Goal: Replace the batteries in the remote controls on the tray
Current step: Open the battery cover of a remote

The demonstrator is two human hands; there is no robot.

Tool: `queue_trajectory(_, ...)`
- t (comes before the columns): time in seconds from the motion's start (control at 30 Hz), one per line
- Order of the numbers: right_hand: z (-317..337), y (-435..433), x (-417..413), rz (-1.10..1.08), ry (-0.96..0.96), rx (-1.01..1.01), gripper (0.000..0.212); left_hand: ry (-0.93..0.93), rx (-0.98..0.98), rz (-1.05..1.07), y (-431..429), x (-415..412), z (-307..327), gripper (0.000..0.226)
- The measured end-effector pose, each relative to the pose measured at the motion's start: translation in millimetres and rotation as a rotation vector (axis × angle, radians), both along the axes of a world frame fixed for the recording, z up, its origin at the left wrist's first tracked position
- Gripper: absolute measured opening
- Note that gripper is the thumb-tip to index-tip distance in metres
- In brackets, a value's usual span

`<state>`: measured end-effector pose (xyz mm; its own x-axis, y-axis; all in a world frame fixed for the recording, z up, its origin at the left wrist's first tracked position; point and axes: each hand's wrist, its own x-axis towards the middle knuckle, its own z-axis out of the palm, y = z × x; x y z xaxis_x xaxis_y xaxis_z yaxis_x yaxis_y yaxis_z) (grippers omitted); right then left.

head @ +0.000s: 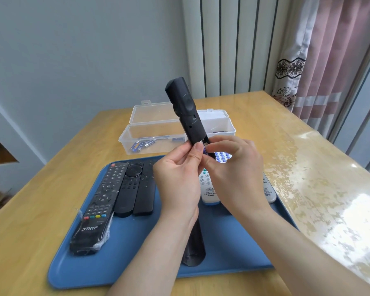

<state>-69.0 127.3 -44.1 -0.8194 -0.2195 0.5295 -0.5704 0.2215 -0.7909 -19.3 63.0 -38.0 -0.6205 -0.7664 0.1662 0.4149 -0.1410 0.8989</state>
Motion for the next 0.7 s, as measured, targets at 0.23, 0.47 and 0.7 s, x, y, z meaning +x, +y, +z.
queue_trajectory(0.23,-0.7,-1.1,-0.3,-0.019,0.084,0.029,0.008,0.008,0.041,-0.018,-1.1,-1.1,-2.4,0.017)
queue_trajectory(0.47,-3.2,-2.7,-2.1,-0.039,0.154,0.039,0.011,-0.004,0.073,-0.024,-2.4,-2.0,-3.7,0.019)
queue_trajectory(0.7,2.4,0.2,-5.5,0.041,0.063,0.102,0.018,-0.015,0.072,-0.025,-3.7,-1.6,-4.9,0.018)
